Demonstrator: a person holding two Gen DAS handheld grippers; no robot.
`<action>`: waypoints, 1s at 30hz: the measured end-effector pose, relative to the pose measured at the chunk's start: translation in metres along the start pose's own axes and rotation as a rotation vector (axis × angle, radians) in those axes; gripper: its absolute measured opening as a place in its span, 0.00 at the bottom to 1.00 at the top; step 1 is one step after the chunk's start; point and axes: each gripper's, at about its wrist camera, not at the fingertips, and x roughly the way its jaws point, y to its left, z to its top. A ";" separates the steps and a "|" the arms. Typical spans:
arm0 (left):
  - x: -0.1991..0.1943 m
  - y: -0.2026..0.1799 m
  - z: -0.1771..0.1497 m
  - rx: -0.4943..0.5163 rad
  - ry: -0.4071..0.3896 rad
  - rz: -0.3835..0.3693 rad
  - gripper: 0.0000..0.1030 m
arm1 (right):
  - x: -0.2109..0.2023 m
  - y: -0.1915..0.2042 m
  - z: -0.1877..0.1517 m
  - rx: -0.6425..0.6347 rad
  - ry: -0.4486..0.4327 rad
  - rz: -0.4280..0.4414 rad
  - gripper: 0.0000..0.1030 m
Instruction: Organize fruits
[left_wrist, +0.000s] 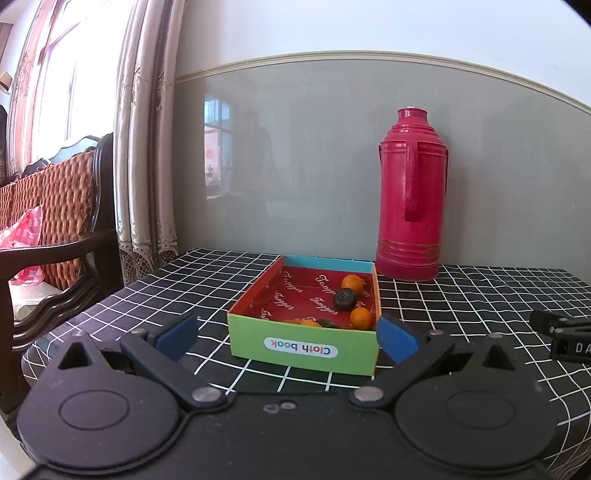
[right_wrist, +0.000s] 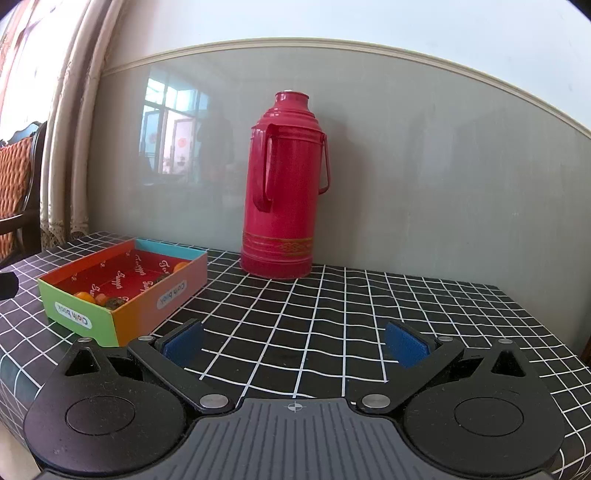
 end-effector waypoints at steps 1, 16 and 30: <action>0.000 0.000 0.000 -0.001 -0.001 0.001 0.94 | 0.000 0.000 0.000 0.000 0.000 0.000 1.00; 0.000 0.000 -0.001 0.001 -0.002 0.001 0.94 | 0.000 0.000 0.000 0.000 0.001 0.001 1.00; -0.002 0.000 0.000 0.009 -0.006 -0.001 0.94 | 0.000 0.002 0.000 0.007 0.005 -0.006 1.00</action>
